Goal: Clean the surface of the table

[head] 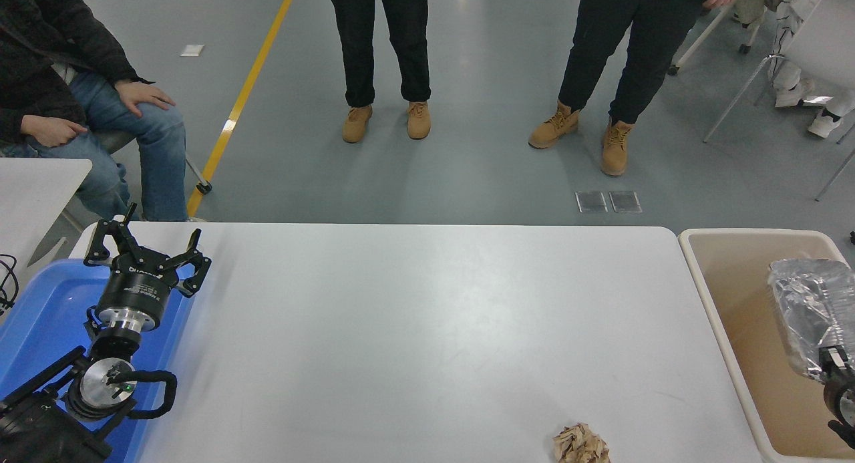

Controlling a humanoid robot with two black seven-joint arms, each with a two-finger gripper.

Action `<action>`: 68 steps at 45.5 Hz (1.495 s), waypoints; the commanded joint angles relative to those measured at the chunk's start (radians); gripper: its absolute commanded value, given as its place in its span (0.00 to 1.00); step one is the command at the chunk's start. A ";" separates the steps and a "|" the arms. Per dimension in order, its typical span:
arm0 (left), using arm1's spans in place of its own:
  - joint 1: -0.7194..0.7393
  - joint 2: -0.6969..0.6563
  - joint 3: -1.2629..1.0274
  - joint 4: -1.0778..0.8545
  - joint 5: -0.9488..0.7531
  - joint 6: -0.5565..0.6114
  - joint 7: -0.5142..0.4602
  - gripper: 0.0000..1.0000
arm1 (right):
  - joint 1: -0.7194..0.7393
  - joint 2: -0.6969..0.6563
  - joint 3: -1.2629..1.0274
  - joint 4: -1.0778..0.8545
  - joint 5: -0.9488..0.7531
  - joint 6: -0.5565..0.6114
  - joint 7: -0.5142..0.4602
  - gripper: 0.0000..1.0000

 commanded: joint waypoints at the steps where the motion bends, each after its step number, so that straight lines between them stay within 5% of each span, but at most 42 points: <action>1: 0.000 0.000 0.001 0.000 0.001 0.000 0.000 0.99 | -0.004 0.001 0.000 -0.004 -0.026 -0.037 0.000 0.40; 5: 0.000 0.000 0.001 0.000 -0.001 0.000 0.000 0.99 | -0.007 0.002 0.000 -0.004 -0.031 -0.038 0.000 0.47; 8: 0.000 0.000 0.001 0.000 -0.001 0.000 0.000 0.99 | -0.009 0.016 0.000 -0.006 -0.032 -0.064 0.002 0.66; 12: 0.000 0.000 -0.001 0.000 0.001 0.000 0.000 0.99 | -0.010 0.027 0.000 -0.006 -0.032 -0.122 0.002 0.77; 23: 0.000 0.000 0.001 0.000 -0.001 0.000 -0.001 0.99 | 0.000 0.031 0.003 -0.044 -0.031 -0.145 0.003 0.78; 28: 0.000 0.000 0.001 0.000 0.001 0.000 0.000 0.99 | 0.004 0.031 0.003 -0.095 -0.031 -0.145 0.005 0.93; 68: 0.000 0.000 0.001 0.000 -0.001 0.000 0.000 0.99 | 0.063 0.021 0.067 -0.110 -0.031 -0.127 0.003 0.97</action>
